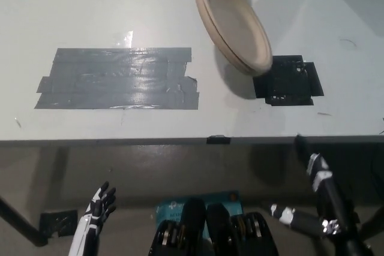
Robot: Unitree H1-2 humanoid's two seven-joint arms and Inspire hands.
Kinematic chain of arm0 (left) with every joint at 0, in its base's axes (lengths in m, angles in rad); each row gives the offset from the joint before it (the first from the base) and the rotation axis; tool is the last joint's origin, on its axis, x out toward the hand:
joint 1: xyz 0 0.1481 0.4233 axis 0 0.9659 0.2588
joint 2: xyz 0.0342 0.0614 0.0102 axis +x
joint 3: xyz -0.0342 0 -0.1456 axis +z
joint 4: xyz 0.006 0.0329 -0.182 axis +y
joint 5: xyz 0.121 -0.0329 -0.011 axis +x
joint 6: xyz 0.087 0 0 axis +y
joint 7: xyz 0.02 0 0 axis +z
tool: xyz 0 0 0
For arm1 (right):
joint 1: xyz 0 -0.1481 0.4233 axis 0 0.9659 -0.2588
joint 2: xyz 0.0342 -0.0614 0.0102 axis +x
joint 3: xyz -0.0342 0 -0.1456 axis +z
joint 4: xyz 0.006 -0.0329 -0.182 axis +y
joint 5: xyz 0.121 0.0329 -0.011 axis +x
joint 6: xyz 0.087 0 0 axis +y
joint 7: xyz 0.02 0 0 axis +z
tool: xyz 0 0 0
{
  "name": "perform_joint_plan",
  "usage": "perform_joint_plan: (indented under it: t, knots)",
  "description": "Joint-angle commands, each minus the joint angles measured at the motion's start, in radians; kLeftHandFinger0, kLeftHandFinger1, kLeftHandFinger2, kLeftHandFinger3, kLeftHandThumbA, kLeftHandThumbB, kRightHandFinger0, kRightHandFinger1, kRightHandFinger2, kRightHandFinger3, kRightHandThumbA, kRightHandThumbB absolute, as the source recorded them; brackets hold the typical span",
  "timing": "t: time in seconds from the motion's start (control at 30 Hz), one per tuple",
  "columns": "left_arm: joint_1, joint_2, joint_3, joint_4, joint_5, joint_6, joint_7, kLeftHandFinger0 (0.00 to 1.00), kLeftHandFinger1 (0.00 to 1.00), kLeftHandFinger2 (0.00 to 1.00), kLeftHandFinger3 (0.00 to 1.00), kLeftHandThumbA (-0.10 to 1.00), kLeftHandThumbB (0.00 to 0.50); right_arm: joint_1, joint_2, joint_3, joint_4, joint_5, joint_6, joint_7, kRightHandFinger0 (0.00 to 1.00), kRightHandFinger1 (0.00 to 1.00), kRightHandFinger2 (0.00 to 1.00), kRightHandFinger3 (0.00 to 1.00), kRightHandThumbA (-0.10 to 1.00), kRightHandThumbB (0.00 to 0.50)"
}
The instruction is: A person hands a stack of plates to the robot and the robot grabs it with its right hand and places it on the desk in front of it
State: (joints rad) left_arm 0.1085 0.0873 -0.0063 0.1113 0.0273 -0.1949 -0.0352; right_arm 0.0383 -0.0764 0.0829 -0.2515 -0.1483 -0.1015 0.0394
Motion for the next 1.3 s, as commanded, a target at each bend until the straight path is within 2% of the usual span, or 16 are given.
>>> perform_joint_plan:
  t: [0.0,0.1,0.2,0.3,0.37,0.5,0.53,0.63,0.77,0.9,1.03,1.27]
  knots:
    - [0.006,0.003,-0.009,-0.021,-0.002,-0.027,-0.013,1.0,1.0,1.0,1.0,1.0,0.252,-0.1,0.008,-0.02,-0.046,-0.16,-0.009,-0.071,1.0,1.0,1.0,1.0,0.95,0.27]
    - [0.013,0.002,-0.011,-0.027,-0.003,-0.018,-0.015,1.0,1.0,1.0,1.0,1.0,0.253,-0.158,0.013,-0.011,-0.029,-0.222,0.004,-0.084,1.0,1.0,1.0,1.0,0.95,0.296]
    - [0.011,0.003,-0.013,-0.023,-0.001,-0.024,-0.014,1.0,1.0,1.0,1.0,1.0,0.26,-0.231,0.012,0.003,0.002,-0.291,-0.008,-0.103,1.0,1.0,1.0,1.0,0.88,0.281]
    - [0.01,0.003,-0.013,-0.025,-0.006,-0.019,-0.018,1.0,1.0,1.0,1.0,1.0,0.254,-0.308,0.012,0.013,0.051,-0.34,-0.009,-0.125,1.0,1.0,1.0,1.0,0.86,0.289]
    - [0.01,0.005,-0.014,-0.028,-0.001,-0.019,-0.017,1.0,1.0,1.0,1.0,1.0,0.255,-0.359,0.012,0.021,0.091,-0.408,0.021,-0.147,1.0,1.0,1.0,1.0,0.89,0.298]
    - [0.011,0.007,-0.017,-0.036,-0.002,-0.01,-0.019,1.0,1.0,1.0,1.0,1.0,0.246,-0.464,0.007,0.031,0.239,-0.466,-0.014,-0.224,1.0,1.0,1.0,1.0,0.99,0.311]
    - [0.009,0.008,-0.018,-0.035,0.0,-0.01,-0.02,1.0,1.0,1.0,1.0,1.0,0.246,-0.496,0.003,0.038,0.289,-0.489,-0.016,-0.248,1.0,1.0,1.0,1.0,1.0,0.3]
    - [0.006,0.011,-0.023,-0.033,0.002,-0.011,-0.023,1.0,1.0,1.0,1.0,1.0,0.251,-0.555,-0.006,0.052,0.385,-0.521,-0.014,-0.283,1.0,1.0,1.0,1.0,1.0,0.295]
    - [0.002,0.012,-0.026,-0.036,0.005,-0.009,-0.02,1.0,1.0,1.0,1.0,1.0,0.264,-0.646,-0.011,0.074,0.512,-0.554,-0.02,-0.339,1.0,1.0,1.0,1.0,1.0,0.315]
    - [-0.008,0.014,-0.026,-0.025,-0.001,-0.02,-0.02,1.0,1.0,1.0,1.0,1.0,0.273,-0.721,-0.012,0.091,0.572,-0.587,-0.01,-0.376,1.0,1.0,1.0,1.0,1.0,0.306]
    - [-0.006,0.015,-0.03,-0.03,0.002,-0.013,-0.02,1.0,1.0,1.0,1.0,1.0,0.268,-0.773,-0.015,0.103,0.641,-0.605,0.006,-0.414,1.0,1.0,1.0,1.0,1.0,0.341]
    - [-0.005,0.018,-0.035,-0.032,0.002,-0.016,-0.02,1.0,1.0,1.0,1.0,1.0,0.254,-0.828,-0.029,0.131,0.711,-0.641,0.042,-0.432,1.0,1.0,1.0,1.0,1.0,0.321]
